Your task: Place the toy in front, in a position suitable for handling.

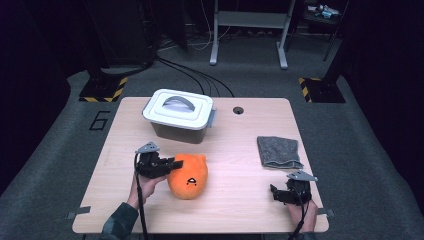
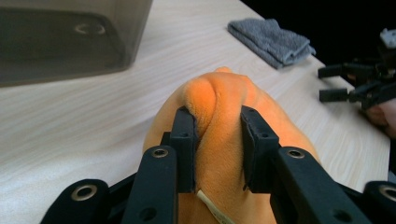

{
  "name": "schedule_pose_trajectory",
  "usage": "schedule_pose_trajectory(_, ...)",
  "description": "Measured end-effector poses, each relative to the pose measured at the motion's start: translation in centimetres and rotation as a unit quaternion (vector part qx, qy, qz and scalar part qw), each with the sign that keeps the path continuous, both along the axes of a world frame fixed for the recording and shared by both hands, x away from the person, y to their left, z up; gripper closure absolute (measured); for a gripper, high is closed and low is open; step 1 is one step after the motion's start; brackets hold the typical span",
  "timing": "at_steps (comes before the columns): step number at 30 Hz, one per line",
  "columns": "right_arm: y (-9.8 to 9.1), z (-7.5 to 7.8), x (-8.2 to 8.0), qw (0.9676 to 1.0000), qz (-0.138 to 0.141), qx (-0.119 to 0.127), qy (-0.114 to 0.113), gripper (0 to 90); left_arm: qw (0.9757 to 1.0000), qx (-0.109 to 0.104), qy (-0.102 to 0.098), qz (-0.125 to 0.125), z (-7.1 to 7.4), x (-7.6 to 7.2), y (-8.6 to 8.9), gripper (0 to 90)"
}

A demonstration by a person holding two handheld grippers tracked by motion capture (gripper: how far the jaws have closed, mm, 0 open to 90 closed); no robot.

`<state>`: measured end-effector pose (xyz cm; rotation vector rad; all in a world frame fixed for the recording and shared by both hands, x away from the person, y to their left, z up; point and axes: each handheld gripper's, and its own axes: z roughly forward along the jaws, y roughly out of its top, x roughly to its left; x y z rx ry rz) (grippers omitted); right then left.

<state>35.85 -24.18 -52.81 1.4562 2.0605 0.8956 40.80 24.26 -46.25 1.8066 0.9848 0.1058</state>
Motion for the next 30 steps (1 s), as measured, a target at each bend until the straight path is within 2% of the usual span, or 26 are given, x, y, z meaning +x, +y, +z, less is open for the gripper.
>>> schedule_pose_trajectory(3,0.0,0.0,0.0,1.0,0.0,0.0,0.0,11.5,0.9999,-0.006,-0.003,0.012,0.1,-0.2,0.1,70.1)
schedule_pose_trajectory(5,0.0,0.0,0.0,1.0,0.0,0.0,0.0,11.5,0.9992,-0.027,0.001,0.028,0.1,-0.4,0.2,70.1)
schedule_pose_trajectory(6,0.0,0.0,0.0,1.0,0.0,0.0,0.0,11.5,0.9992,-0.027,0.001,0.028,0.1,-0.4,0.2,70.1)
schedule_pose_trajectory(8,0.0,0.0,0.0,1.0,0.0,0.0,0.0,11.5,0.998,-0.05,0.003,0.037,0.1,-0.8,0.1,70.1)
schedule_pose_trajectory(10,0.0,0.0,0.0,1.0,0.002,-0.001,-0.001,11.5,0.9976,-0.055,0.002,0.041,0.2,-1.0,0.1,70.1)
schedule_pose_trajectory(12,0.0,0.0,0.0,1.0,0.0,0.0,0.0,11.5,0.9952,-0.078,0.001,0.06,0.0,-1.7,-0.2,70.1)
schedule_pose_trajectory(13,0.0,0.0,0.0,1.0,0.001,0.0,0.0,11.5,0.9951,-0.076,0.002,0.062,-0.1,-2.0,-0.3,70.1)
schedule_pose_trajectory(14,0.0,0.0,0.0,1.0,0.0,0.0,0.0,11.5,0.9951,-0.074,0.001,0.066,-0.3,-2.3,-0.5,70.0)
schedule_pose_trajectory(17,0.0,0.0,0.0,1.0,0.001,-0.001,0.0,11.5,0.9967,-0.046,0.012,0.066,-1.1,-2.8,-1.0,69.0)
schedule_pose_trajectory(20,0.0,0.0,0.0,1.0,0.0,0.0,0.0,11.5,0.9963,-0.04,0.013,0.075,-1.6,-3.0,-0.8,67.7)
schedule_pose_trajectory(21,0.0,0.0,0.0,1.0,0.0,0.0,0.0,11.5,0.9971,-0.023,0.009,0.072,-1.6,-2.9,-0.5,64.4)
schedule_pose_trajectory(22,0.0,0.0,0.0,1.0,0.0,0.0,0.0,11.5,0.9971,-0.023,0.009,0.072,-1.6,-2.9,-0.5,62.3)
schedule_pose_trajectory(23,0.0,0.0,0.0,1.0,0.0,0.0,0.0,11.5,0.9975,-0.013,0.013,0.069,-1.5,-2.8,-0.3,62.3)
schedule_pose_trajectory(24,0.0,0.0,0.0,1.0,0.002,-0.001,-0.001,11.6,0.9982,0.013,0.003,0.058,-1.2,-2.5,-0.2,55.0)
schedule_pose_trajectory(25,0.0,0.0,0.0,1.0,0.002,-0.001,-0.001,11.6,0.9982,0.013,0.003,0.058,-1.2,-2.5,-0.2,52.9)
schedule_pose_trajectory(26,0.0,0.0,0.0,1.0,0.0,0.0,0.0,11.6,0.9981,0.026,0.003,0.055,-1.1,-2.3,-0.1,49.4)
schedule_pose_trajectory(27,0.0,0.0,0.0,1.0,0.0,0.0,0.0,11.6,0.9977,0.044,-0.005,0.052,-1.0,-2.1,-0.1,49.4)
schedule_pose_trajectory(28,0.0,0.0,0.0,1.0,0.001,-0.001,0.0,11.6,0.9977,0.058,-0.006,0.036,-0.9,-1.6,0.2,44.5)
schedule_pose_trajectory(30,0.0,0.0,0.0,1.0,0.001,-0.001,0.0,11.6,0.9974,0.065,-0.008,0.031,-0.8,-1.0,0.5,40.4)
